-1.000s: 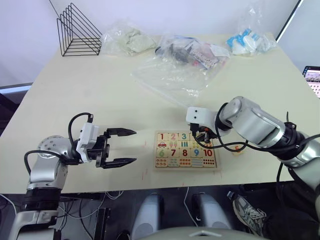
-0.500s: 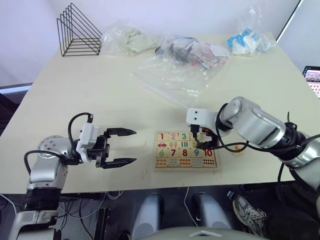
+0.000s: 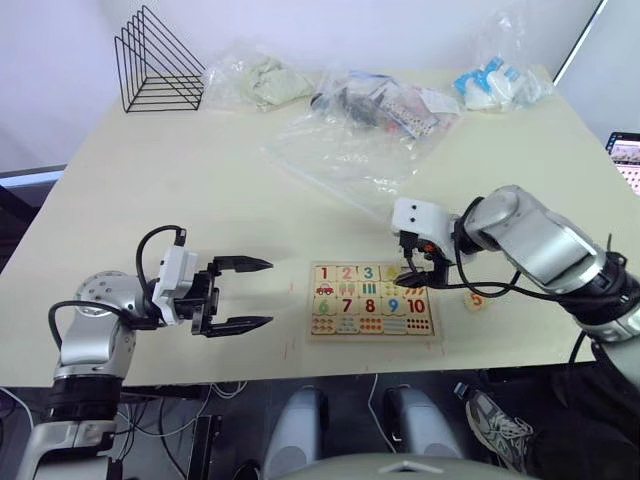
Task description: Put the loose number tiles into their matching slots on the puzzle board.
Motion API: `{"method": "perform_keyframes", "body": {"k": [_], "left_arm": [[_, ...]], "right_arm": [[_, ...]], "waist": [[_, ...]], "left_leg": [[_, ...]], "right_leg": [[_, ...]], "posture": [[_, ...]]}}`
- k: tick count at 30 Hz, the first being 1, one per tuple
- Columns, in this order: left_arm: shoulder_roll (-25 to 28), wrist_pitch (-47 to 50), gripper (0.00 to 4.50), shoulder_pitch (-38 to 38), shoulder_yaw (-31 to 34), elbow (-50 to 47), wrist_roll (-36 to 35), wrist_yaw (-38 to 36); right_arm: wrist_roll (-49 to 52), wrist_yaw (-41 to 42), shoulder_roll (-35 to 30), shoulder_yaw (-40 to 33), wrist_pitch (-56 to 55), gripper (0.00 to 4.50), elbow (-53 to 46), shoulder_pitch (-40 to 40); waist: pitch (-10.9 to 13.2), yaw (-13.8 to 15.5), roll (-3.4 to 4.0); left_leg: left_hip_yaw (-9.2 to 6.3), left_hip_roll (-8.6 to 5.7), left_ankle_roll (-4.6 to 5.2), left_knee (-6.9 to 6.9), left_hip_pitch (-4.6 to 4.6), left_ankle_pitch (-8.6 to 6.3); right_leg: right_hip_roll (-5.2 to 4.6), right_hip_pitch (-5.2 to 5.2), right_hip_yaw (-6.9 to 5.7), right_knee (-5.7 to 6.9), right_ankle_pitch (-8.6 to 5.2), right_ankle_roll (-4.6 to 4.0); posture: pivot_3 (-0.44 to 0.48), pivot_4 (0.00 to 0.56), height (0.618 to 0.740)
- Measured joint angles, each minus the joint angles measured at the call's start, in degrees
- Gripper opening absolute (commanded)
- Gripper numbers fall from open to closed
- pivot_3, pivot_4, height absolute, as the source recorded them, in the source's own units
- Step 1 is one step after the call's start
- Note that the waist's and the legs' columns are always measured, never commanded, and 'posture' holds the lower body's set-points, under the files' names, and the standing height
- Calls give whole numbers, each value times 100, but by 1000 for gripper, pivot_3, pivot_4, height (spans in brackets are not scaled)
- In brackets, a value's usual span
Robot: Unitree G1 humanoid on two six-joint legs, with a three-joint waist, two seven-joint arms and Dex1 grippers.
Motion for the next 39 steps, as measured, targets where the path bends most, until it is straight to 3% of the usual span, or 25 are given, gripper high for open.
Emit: {"method": "perform_keyframes", "body": {"k": [2,3,7,25,39], "left_arm": [[0,0,4500,-6,-6,0,0,0],[0,1,4500,-8,-8,1,1,0],[0,2,4500,-29,-20,-1,0,0],[0,20,4500,-39,-28,-4,0,3],[0,27,4500,-33,-27,-16,-3,9]], "right_arm": [[53,15,-20,-247,-392,2013,67,237],[73,23,-27,-329,-577,1800,102,339],[152,78,21,-691,-1436,43,381,759],[-65,390,657,-1364,-5040,43,2390,1561],[-285,520,808,-1401,-5955,43,3144,1567]], "waist": [[0,0,0],[0,0,0],[-1,1,-1],[-1,4,-2],[-1,4,-2]], "left_leg": [[2,0,0,0,0,0],[2,0,0,0,1,0],[4,0,0,1,3,0],[8,-2,0,2,6,0],[7,-2,0,2,9,0]], "right_leg": [[0,2,-1,-1,0,0],[0,3,-1,-1,0,0],[1,7,-3,-2,0,0],[3,12,-2,-1,0,0],[3,15,-2,0,0,0]], "posture": [[0,150,740],[0,150,740],[0,150,740],[0,150,740],[0,150,740]]}}
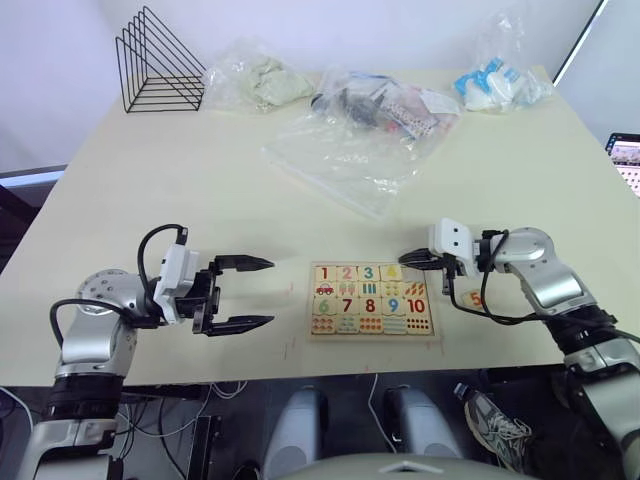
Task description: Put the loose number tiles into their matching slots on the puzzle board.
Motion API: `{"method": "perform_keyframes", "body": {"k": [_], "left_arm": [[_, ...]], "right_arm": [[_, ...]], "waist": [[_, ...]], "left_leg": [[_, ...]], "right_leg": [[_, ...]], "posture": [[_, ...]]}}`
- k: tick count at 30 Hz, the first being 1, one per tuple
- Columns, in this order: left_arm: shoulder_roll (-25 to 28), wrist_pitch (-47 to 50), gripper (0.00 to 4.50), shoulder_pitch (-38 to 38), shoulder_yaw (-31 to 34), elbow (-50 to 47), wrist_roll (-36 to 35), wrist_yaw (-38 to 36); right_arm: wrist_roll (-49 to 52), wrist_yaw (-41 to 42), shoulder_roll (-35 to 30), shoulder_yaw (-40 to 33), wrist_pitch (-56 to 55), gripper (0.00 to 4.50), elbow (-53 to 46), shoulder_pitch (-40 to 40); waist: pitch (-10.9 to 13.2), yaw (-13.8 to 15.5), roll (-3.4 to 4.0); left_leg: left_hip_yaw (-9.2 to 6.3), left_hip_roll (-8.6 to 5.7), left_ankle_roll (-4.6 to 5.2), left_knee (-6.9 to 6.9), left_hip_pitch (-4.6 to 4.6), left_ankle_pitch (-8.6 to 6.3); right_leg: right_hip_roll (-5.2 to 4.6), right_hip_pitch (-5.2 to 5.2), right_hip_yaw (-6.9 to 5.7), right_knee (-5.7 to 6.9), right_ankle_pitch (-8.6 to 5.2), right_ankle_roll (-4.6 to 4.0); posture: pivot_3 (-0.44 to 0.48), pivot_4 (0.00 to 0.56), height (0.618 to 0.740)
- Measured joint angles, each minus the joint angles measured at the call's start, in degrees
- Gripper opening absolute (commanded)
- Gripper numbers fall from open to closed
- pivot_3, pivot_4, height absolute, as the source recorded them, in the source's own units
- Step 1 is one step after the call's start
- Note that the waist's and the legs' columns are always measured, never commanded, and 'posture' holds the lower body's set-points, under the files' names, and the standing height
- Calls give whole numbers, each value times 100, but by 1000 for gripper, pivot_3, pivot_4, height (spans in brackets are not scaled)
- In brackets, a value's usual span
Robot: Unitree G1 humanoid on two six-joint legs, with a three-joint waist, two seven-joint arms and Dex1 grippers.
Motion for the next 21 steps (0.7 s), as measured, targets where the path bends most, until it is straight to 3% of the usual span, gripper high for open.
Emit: {"method": "perform_keyframes", "body": {"k": [21], "left_arm": [[0,0,4500,13,0,0,-7,-2]], "right_arm": [[8,256,32,-20,-81,43,76,-12]], "waist": [[0,1,0]], "left_leg": [[0,0,0,0,2,0]], "right_leg": [[0,3,0,0,0,0]], "posture": [[0,150,740]]}}
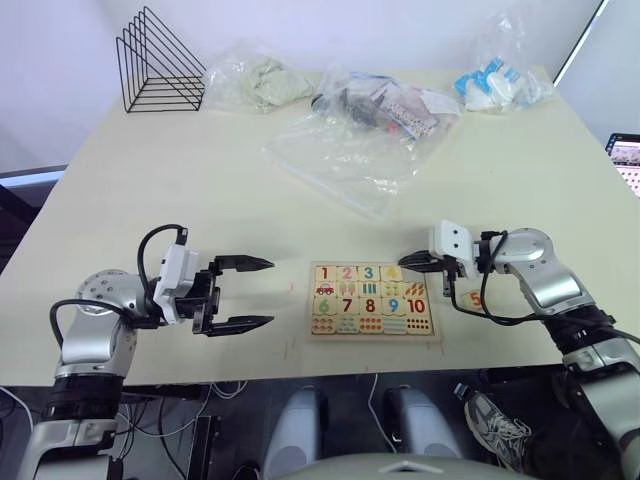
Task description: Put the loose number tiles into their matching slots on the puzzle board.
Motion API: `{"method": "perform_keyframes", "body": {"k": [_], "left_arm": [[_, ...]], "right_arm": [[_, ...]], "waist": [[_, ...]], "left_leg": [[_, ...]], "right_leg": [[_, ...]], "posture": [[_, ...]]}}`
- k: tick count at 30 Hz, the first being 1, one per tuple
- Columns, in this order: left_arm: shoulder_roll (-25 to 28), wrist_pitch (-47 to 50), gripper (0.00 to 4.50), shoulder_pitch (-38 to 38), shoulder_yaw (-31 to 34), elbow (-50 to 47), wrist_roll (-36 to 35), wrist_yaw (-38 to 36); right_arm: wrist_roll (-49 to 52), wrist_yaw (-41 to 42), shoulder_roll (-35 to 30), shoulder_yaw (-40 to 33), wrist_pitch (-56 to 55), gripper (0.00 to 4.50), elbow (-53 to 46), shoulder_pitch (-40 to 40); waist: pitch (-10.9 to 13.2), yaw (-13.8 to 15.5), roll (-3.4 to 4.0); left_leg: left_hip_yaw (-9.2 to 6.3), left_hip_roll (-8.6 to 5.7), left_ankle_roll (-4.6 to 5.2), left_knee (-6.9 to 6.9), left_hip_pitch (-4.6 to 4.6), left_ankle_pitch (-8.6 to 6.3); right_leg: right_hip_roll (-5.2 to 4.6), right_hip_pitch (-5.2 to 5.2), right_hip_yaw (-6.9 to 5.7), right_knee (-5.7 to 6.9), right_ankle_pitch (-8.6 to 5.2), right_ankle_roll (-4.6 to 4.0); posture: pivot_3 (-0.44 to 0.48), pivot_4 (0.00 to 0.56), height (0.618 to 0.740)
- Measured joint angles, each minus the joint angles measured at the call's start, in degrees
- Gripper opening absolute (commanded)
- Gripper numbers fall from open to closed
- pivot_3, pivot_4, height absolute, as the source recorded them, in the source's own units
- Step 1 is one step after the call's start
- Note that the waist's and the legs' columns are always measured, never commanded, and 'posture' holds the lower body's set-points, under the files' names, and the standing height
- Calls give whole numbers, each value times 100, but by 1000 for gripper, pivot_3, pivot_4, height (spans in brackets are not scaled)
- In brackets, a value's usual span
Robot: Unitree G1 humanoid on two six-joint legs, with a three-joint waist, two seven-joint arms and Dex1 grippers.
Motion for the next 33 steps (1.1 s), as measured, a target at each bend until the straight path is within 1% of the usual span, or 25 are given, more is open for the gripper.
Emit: {"method": "perform_keyframes", "body": {"k": [13,22,28,33], "left_arm": [[0,-6,4500,32,0,0,0,-3],[0,-6,4500,43,0,0,0,-5],[0,1,4500,67,0,-13,-4,-5],[0,6,4500,154,-2,-120,-5,-4]], "right_arm": [[3,-2,15,-15,-1,43,12,-10],[161,24,74,-356,96,43,-32,-73],[537,268,73,-406,668,43,-750,28],[644,259,74,-412,965,43,-1038,275]], "waist": [[0,0,0],[0,1,0],[0,5,0],[0,14,0]], "left_leg": [[-1,0,0,0,0,0],[-1,0,0,1,0,0],[-2,1,0,1,0,0],[-3,1,0,2,0,0]], "right_leg": [[0,0,0,1,0,0],[0,0,0,1,0,0],[0,1,-1,1,0,0],[-2,1,-1,2,0,0]], "posture": [[0,150,740],[0,150,740],[0,150,740],[0,150,740]]}}
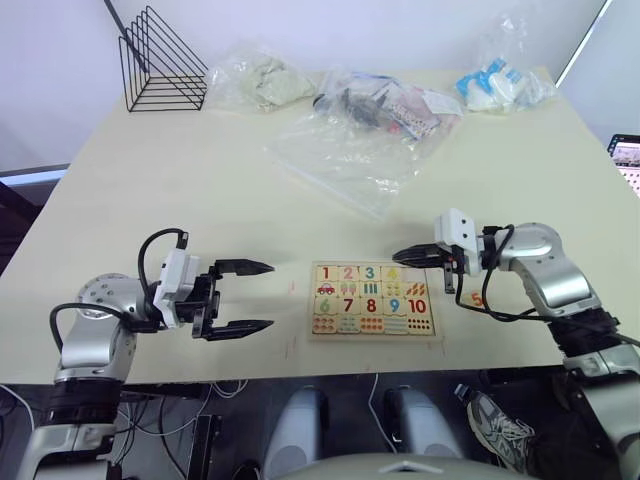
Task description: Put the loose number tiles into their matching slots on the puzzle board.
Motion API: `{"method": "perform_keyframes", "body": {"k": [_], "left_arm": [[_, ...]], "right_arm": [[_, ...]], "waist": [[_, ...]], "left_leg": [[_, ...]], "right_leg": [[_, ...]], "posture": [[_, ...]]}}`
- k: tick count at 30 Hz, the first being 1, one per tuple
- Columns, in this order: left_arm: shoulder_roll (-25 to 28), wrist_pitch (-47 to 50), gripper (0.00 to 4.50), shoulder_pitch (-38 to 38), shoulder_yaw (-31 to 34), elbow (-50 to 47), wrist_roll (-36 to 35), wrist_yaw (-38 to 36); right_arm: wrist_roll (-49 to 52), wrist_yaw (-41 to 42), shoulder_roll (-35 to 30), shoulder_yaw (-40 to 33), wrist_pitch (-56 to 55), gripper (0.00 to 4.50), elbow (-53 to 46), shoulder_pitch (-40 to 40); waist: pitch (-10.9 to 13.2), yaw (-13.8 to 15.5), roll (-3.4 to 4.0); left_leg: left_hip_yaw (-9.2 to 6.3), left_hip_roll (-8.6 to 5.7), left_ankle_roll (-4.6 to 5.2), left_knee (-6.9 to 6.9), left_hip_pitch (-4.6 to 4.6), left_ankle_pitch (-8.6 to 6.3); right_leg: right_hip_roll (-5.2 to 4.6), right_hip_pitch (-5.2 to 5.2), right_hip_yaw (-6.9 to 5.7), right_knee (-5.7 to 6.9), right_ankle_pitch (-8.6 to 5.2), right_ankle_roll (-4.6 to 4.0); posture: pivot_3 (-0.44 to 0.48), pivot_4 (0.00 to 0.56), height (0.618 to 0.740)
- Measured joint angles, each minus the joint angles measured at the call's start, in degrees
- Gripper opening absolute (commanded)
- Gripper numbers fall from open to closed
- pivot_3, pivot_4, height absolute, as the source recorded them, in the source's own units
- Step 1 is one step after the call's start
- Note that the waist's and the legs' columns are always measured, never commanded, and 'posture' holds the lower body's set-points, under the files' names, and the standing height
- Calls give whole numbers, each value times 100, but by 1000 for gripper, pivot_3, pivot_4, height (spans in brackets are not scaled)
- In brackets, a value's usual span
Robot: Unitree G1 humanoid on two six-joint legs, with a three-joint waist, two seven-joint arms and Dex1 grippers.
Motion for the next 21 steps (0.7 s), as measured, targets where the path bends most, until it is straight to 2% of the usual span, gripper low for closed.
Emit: {"method": "perform_keyframes", "body": {"k": [6,12,13,14,15,16,19,21], "left_arm": [[-3,20,4500,185,20,-94,4,112],[-89,136,4500,429,56,-272,26,604],[-106,158,4500,546,77,-349,25,736],[-119,183,4500,639,89,-357,26,843],[-141,203,4500,683,104,-374,26,930],[-143,204,4500,688,105,-376,26,935],[-209,328,4500,898,249,-536,20,1308],[-225,366,4500,988,291,-567,24,1477]], "right_arm": [[225,-267,-132,-327,357,43,-670,499],[469,-826,-277,-953,695,43,-1465,1318],[487,-980,-347,-1119,788,429,-1659,1572],[487,-1114,-411,-1258,854,554,-1744,1738],[494,-1205,-436,-1383,887,1116,-1820,1855],[495,-1210,-436,-1391,888,1116,-1825,1868],[681,-1455,-458,-1874,919,2455,-2092,2418],[814,-1536,-455,-2187,933,3008,-2158,2742]], "waist": [[0,2,0],[0,12,0],[0,13,0],[0,11,0],[0,8,0],[0,9,0],[-2,6,-2],[-2,11,-2]], "left_leg": [[-2,1,0,0,0,0],[-6,2,0,0,0,0],[-6,3,0,-1,-1,0],[-6,3,0,-1,0,0],[-5,2,0,0,0,0],[-4,2,0,0,1,0],[-6,3,0,-3,5,0],[-4,2,0,-2,6,0]], "right_leg": [[-1,0,0,-1,0,0],[-1,2,-2,0,0,0],[-3,3,-1,-2,-1,1],[-3,3,0,-2,0,1],[-3,3,2,-1,0,2],[-3,3,2,-1,0,2],[0,8,-1,-2,-1,1],[-2,10,0,-2,-1,1]], "posture": [[0,150,740],[0,150,740],[0,150,740],[0,150,740],[0,150,740],[0,150,740],[0,150,740],[0,150,740]]}}
